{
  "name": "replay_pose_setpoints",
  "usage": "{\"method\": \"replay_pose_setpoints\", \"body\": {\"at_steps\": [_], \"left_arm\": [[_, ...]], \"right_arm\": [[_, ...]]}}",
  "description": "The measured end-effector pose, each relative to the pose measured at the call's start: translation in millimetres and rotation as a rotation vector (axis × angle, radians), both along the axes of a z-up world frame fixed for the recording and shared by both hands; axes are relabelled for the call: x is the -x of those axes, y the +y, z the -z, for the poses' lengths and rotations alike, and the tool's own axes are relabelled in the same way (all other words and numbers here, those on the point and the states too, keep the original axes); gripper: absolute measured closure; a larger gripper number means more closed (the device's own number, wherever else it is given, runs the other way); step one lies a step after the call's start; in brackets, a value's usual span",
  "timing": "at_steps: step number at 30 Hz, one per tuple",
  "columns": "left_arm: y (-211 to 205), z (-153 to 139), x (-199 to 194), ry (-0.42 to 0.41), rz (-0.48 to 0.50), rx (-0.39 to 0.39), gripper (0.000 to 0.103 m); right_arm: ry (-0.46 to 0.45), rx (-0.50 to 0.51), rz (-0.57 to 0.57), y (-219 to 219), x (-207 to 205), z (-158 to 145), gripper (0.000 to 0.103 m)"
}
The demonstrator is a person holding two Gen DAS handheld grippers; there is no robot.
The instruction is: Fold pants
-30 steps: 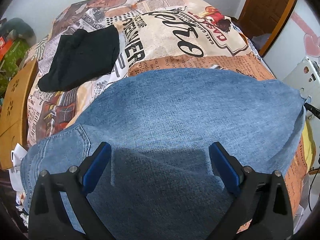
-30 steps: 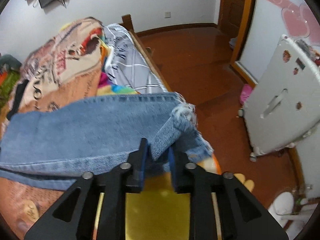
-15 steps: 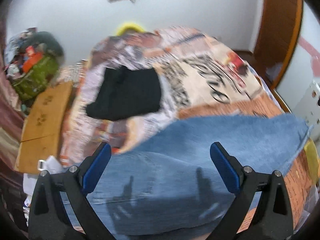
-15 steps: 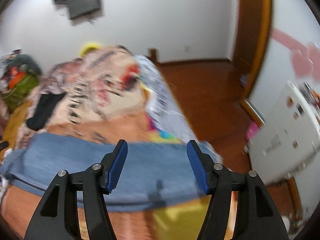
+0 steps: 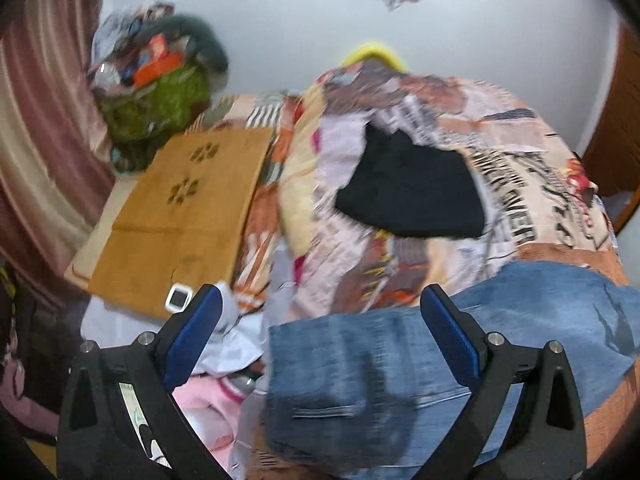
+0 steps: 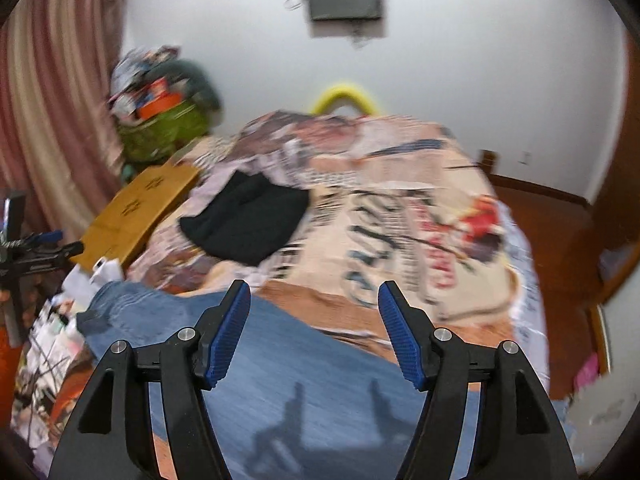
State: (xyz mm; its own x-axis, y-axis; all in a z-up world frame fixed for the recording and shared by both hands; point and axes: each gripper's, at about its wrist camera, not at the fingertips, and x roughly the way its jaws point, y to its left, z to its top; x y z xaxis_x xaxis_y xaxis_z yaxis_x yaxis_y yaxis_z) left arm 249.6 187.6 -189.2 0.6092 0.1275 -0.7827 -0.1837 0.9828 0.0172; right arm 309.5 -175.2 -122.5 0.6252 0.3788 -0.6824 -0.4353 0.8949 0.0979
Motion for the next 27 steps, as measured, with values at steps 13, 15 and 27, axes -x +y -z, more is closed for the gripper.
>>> {"method": "replay_pose_setpoints", "body": {"at_steps": [13,15,27], "left_arm": [[60.3,118.8,-23.3,0.233,-0.086,0.274,0.009],[59.8,130.1,-24.2,0.257,-0.081,0.288,0.021],[45.3,145.0,-13.1,0.287,0.023,0.450,0.071]], "right_arm": [[0.263,0.169,-0.259,127.8,-82.1,90.1,0.040],[0.301,0.191,-0.279,139.8,-91.4,106.2,0.041],[0.473,0.245,-0.377,159.0,-102.0,170.2,0.050]]}}
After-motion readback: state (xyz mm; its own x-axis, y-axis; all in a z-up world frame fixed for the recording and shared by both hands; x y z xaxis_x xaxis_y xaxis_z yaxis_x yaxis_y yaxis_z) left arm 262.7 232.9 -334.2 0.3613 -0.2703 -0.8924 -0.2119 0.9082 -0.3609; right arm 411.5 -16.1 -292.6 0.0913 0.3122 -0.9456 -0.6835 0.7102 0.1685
